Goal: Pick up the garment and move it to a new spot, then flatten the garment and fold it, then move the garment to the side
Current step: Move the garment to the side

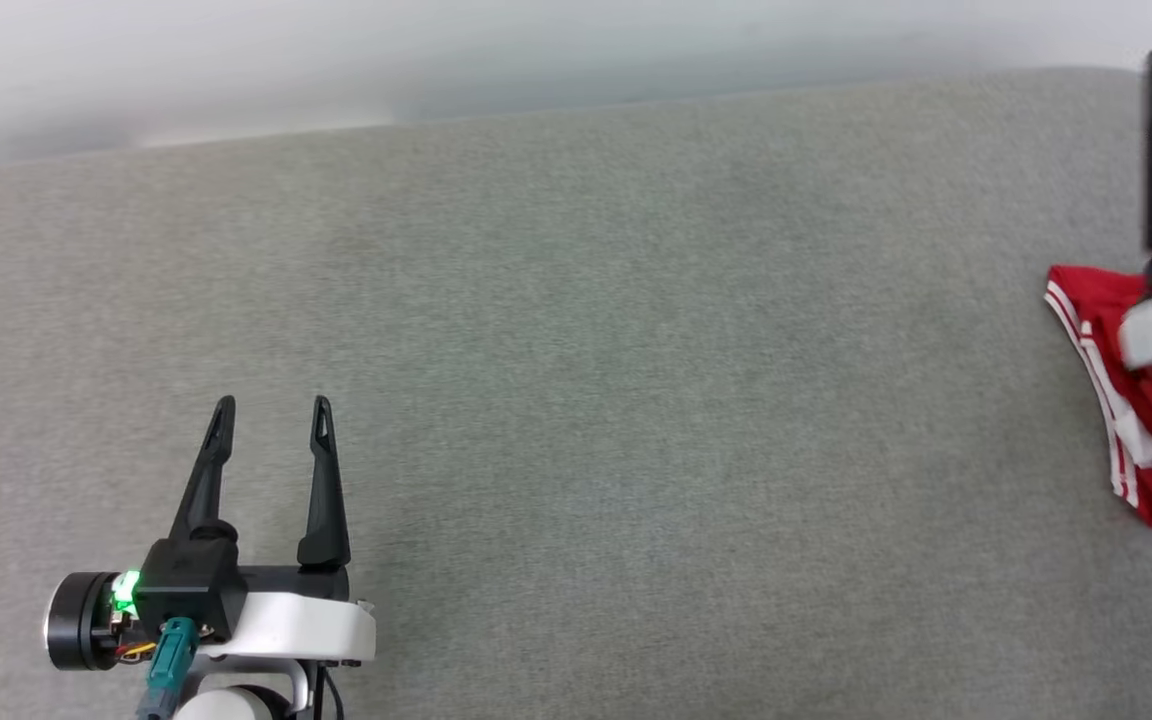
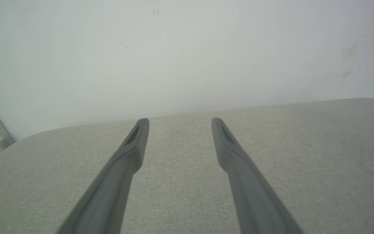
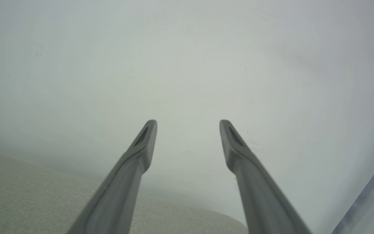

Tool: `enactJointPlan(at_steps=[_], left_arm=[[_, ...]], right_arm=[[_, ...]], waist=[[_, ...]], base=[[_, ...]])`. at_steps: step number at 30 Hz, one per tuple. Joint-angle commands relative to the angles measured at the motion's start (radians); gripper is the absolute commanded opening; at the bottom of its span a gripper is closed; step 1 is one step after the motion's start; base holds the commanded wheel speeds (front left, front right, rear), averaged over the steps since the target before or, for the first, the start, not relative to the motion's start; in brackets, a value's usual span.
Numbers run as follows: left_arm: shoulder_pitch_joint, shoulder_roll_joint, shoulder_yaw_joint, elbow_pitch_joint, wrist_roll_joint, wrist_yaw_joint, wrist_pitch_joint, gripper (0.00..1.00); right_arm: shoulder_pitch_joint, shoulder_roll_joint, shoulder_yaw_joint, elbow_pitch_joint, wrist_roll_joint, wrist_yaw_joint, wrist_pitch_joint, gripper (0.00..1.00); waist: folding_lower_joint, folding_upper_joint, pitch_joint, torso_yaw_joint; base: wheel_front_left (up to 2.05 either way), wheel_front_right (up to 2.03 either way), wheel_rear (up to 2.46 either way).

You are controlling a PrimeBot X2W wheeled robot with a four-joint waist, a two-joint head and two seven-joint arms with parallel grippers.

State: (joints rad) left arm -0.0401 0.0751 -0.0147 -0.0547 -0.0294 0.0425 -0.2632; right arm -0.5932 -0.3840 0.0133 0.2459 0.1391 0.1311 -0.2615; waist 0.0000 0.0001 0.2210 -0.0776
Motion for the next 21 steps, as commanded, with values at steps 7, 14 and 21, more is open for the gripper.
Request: enactJointPlan(at_steps=[7,14,21], left_arm=[[0.017,-0.009,0.000,0.020,0.003,-0.007,-0.002,1.00],[0.033,-0.014,0.003,0.046,0.001,-0.009,-0.002,1.00],[0.064,-0.018,0.013,0.068,-0.011,-0.022,-0.002,1.00]], right_arm=[[0.246,0.173,-0.042,-0.175,-0.041,-0.001,-0.003,1.00],[0.427,0.279,-0.068,-0.198,-0.050,-0.001,-0.003,1.00],[0.558,0.318,-0.079,-0.220,-0.030,-0.001,-0.003,1.00]], waist=[[0.0000,-0.0001,-0.054,0.058],[0.0000,-0.0001,-0.091,0.074],[0.0000,-0.0001,-0.129,0.080]], base=[[0.00,0.00,0.00],[0.00,0.00,0.00],[0.00,0.00,0.00]])
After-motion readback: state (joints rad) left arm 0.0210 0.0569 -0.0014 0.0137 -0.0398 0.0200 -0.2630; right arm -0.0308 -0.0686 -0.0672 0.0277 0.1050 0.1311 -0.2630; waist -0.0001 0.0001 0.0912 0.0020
